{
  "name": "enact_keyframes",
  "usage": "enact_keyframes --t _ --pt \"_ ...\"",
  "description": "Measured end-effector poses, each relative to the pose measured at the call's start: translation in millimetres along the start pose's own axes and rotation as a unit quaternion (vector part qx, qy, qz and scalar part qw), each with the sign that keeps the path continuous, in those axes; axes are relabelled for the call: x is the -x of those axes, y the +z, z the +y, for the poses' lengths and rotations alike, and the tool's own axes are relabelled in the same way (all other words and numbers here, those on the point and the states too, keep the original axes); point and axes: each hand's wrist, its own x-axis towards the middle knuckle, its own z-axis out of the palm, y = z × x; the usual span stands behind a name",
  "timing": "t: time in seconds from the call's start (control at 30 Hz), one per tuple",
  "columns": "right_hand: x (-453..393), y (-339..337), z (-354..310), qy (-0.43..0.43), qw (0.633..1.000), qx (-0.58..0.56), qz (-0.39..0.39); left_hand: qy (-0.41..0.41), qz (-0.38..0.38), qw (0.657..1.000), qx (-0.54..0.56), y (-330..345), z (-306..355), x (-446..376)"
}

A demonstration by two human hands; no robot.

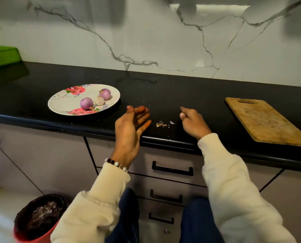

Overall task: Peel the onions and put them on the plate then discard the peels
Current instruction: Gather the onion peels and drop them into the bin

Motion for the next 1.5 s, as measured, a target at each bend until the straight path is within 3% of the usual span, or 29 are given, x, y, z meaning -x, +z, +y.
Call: enact_keyframes --t 0.13,0.27,0.37,0.47,0.67,0.8,0.9,1.0,1.1,1.17,1.23,1.37,1.5 --pt "3.5 18.7 -2.0 -0.048 0.984 0.133 -0.108 -0.187 -0.009 0.981 0.048 -12.2 -19.0 31.7" --pt "5.2 22.2 -5.5 -0.135 0.970 0.064 -0.193 -0.359 -0.007 0.930 0.078 -20.9 -55.8 50.8" --pt "-2.6 8.1 -5.1 -0.148 0.974 -0.015 -0.169 -0.414 -0.026 0.903 0.115 -20.6 -70.9 46.4" --pt "-16.9 2.9 -4.6 -0.151 0.980 0.002 -0.130 -0.423 -0.061 0.887 0.176 -14.6 -69.6 33.6" --pt "-11.3 27.5 -6.9 -0.234 0.933 0.139 -0.236 -0.409 -0.097 0.880 0.222 -11.7 -59.2 18.6" --pt "11.0 18.9 -1.7 -0.277 0.915 0.091 -0.279 -0.392 -0.078 0.889 0.222 -14.1 -58.0 13.4" --pt "25.8 11.9 -1.1 -0.275 0.911 -0.026 -0.307 -0.405 -0.078 0.880 0.238 -13.9 -58.8 12.9" --pt "21.5 1.9 3.2 -0.239 0.939 -0.131 -0.211 -0.423 -0.084 0.866 0.254 -15.1 -58.0 12.1" --pt "12.0 -1.1 8.1 -0.180 0.976 -0.043 -0.116 -0.428 -0.084 0.858 0.271 -15.5 -58.7 11.4" --pt "18.1 9.3 10.2 -0.173 0.967 0.102 -0.156 -0.418 -0.068 0.870 0.252 -14.8 -60.5 10.4" --pt "30.6 21.4 9.4 -0.228 0.936 0.179 -0.199 -0.409 -0.066 0.877 0.242 -12.5 -61.7 10.3" --pt "50.4 24.6 1.3 -0.304 0.918 0.090 -0.236 -0.400 -0.054 0.880 0.252 -13.0 -63.1 10.8" --pt "34.0 19.3 -3.6 -0.257 0.956 0.043 -0.132 -0.415 -0.060 0.882 0.216 -12.5 -60.4 11.5"
